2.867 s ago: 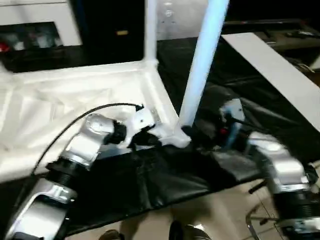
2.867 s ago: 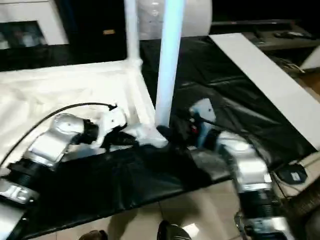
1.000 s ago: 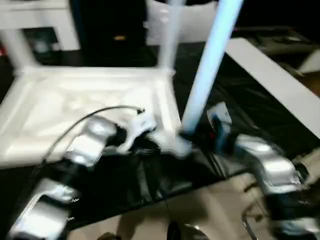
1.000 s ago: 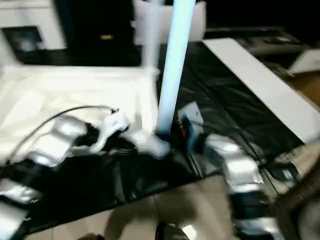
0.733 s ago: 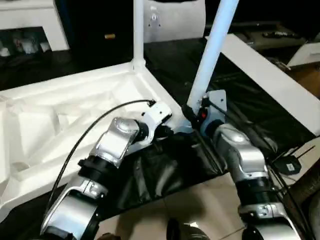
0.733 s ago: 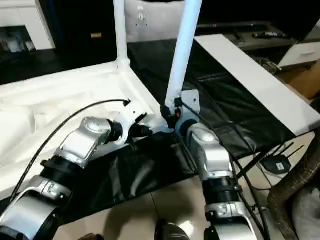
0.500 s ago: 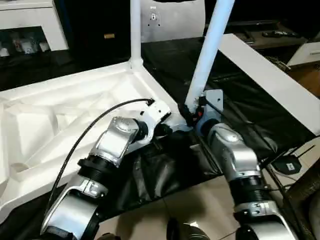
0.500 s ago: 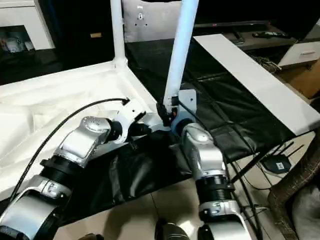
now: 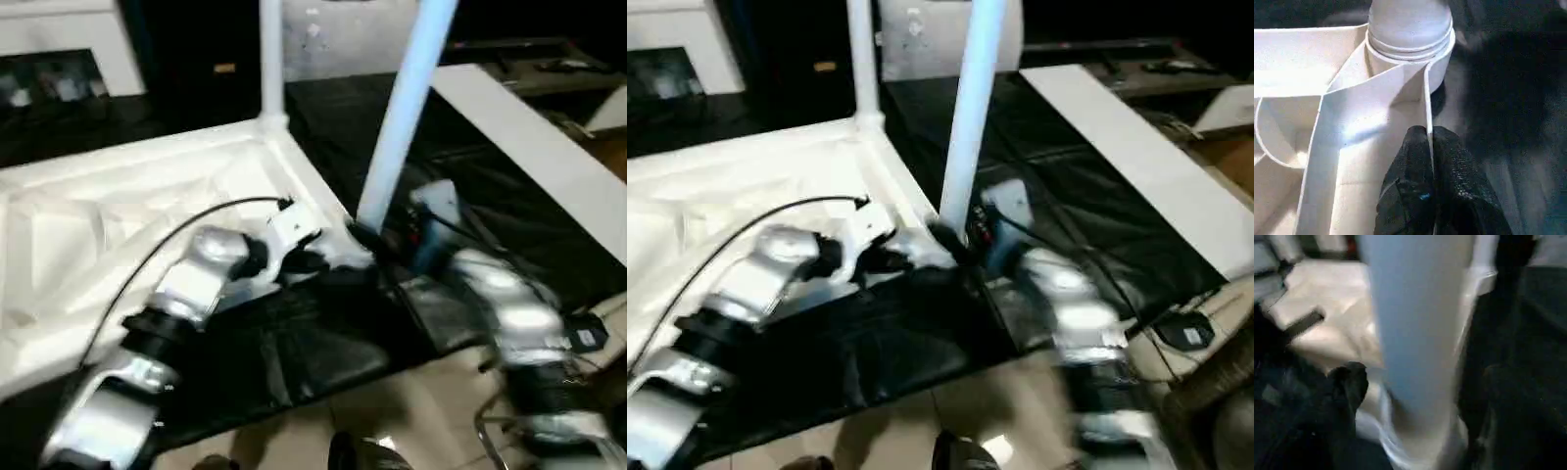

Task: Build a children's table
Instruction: Rotate leg to tighten

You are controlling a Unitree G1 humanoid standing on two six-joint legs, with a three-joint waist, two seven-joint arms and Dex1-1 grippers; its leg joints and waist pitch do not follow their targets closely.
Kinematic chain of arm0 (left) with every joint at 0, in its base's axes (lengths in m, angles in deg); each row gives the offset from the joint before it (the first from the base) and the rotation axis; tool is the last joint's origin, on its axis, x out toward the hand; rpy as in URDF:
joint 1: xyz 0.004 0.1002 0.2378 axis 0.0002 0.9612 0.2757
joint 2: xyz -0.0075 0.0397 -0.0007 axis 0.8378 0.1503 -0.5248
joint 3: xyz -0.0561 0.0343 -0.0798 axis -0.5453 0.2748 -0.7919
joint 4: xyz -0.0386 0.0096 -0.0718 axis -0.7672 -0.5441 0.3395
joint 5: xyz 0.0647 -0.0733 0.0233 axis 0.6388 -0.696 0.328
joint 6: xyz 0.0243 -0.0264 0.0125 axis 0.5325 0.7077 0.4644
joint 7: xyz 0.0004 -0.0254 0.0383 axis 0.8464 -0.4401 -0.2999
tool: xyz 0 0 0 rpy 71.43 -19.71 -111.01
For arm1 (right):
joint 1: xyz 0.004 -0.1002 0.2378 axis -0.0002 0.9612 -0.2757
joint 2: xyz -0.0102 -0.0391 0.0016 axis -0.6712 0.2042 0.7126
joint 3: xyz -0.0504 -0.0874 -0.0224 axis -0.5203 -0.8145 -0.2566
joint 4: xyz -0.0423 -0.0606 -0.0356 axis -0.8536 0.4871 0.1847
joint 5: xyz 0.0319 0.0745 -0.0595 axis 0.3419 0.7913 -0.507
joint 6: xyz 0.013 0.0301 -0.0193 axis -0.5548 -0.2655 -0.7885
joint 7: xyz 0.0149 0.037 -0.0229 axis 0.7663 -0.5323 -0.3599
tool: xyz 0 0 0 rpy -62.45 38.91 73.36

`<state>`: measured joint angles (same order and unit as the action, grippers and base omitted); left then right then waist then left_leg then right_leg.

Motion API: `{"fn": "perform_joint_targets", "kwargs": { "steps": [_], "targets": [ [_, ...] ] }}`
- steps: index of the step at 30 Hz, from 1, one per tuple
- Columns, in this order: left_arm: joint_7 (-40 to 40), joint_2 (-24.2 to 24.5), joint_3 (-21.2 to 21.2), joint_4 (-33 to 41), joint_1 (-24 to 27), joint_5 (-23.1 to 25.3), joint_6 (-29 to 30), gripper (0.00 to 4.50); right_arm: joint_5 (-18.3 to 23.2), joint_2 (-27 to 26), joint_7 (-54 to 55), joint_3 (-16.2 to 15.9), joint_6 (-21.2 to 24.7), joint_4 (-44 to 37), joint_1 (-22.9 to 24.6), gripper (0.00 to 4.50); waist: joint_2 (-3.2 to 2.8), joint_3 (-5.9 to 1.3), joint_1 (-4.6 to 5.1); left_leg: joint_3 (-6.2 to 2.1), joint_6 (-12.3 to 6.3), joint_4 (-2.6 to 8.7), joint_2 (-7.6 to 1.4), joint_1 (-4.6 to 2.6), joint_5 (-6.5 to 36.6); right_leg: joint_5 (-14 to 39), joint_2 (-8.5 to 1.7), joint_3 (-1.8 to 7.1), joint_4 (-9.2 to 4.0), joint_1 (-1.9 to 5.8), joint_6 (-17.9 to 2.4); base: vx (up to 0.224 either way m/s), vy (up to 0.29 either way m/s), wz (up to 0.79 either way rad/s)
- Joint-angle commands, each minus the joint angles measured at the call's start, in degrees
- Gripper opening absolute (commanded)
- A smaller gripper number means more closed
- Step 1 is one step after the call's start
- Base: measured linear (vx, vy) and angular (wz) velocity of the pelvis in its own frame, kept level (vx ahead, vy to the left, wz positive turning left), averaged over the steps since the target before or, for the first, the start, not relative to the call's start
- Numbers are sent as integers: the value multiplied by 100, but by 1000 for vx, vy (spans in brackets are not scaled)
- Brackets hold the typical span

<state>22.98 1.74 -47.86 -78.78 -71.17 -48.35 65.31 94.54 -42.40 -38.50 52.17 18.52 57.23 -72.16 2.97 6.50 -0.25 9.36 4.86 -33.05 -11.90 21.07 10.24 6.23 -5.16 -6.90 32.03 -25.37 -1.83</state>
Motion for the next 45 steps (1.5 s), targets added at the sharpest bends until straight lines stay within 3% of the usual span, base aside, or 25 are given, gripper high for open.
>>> {"fn": "perform_joint_targets", "kwargs": {
  "steps": [1, 4, 5, 7, 12, 13, 23, 25, 31, 34, 38, 42, 45],
  "targets": [
    [687, 13, 231, 48, -26, -177, -477, 0, 190, 163, -620, -145, 114, -214, 50, 447, 4, -500, -44, 53, -793, 301, -61, 16, 764, 1816, -260, 307, -308, 483, -965, 0, 0, 0],
    [1097, 194, 383, -69, -70, -132, -779, 0, 246, 453, -1162, -290, 191, -256, 58, 449, -16, -482, -90, 57, -776, 307, -94, -17, 761, 1797, -265, 310, -300, 455, -1053, 0, 0, 0],
    [1295, 262, 442, -123, -94, -129, -922, 0, 185, 575, -1345, -385, 153, -221, 45, 449, -54, -470, -162, 51, -699, 319, -118, -59, 826, 1860, -274, 315, -305, 429, -1075, 0, 0, 0],
    [1644, 357, 543, -161, -123, -156, -1101, 0, 109, 775, -1779, -587, 46, -142, 39, 449, -41, -449, -193, 69, -599, 332, -135, -106, 1039, 1963, -273, 334, -326, 394, -1112, 0, 0, 0],
    [2238, 461, 683, -238, -190, -237, -1394, 0, 338, 1019, -2553, -830, 247, -204, 20, 449, -29, -438, -224, 59, -461, 346, -133, -72, 1270, 2297, -285, 348, -341, 424, -1014, 0, 0, 0],
    [2364, 479, 723, -247, -205, -231, -1447, 0, 356, 1047, -2690, -874, 254, -213, 13, 419, -29, -443, -237, 57, -443, 342, -136, -75, 1299, 2365, -295, 347, -342, 428, -992, 0, 0, 0],
    [2696, 517, 842, -394, -288, -193, -1808, 0, 485, 1133, -3280, -1121, 454, -157, -117, 357, 14, -456, -293, 55, -387, 332, -128, -48, 1181, 2621, -308, 342, -358, 433, -826, 0, 0, 0],
    [2712, 518, 840, -414, -292, -195, -1827, 0, 489, 1139, -3344, -1126, 447, -155, -119, 328, 5, -451, -298, 49, -383, 335, -132, -48, 1165, 2632, -312, 342, -353, 432, -804, 0, 0, 0],
    [2737, 519, 833, -473, -294, -190, -1892, 0, 548, 1168, -3484, -1167, 513, -198, -113, 287, 22, -462, -300, 56, -421, 327, -135, -38, 1059, 2496, -306, 344, -330, 438, -850, 0, 0, 0],
    [2741, 524, 833, -482, -287, -187, -1880, 0, 555, 1161, -3512, -1175, 562, -223, -97, 248, 21, -457, -300, 57, -418, 328, -133, -39, 1055, 2509, -304, 344, -331, 434, -856, 0, 0, 0],
    [2696, 536, 800, -417, -232, -210, -1731, 0, 638, 1114, -3464, -1171, 764, -385, 8, 244, 30, -453, -305, 59, -403, 329, -131, -44, 1045, 2546, -300, 347, -332, 432, -835, 0, 0, 0],
    [2290, 504, 678, -142, -137, -207, -1040, 0, 780, 870, -2908, -1045, 1160, -690, 169, 224, 37, -446, -294, 52, -356, 339, -130, -43, 1067, 2661, -314, 347, -342, 435, -785, 0, 0, 0],
    [1929, 397, 576, 27, -101, -206, -592, 0, 536, 586, -2200, -1004, 1181, -703, 203, 222, 25, -421, -254, 42, -264, 343, -106, -51, 1200, 3105, -318, 328, -407, 405, -608, 0, 0, 0]
  ]
}}
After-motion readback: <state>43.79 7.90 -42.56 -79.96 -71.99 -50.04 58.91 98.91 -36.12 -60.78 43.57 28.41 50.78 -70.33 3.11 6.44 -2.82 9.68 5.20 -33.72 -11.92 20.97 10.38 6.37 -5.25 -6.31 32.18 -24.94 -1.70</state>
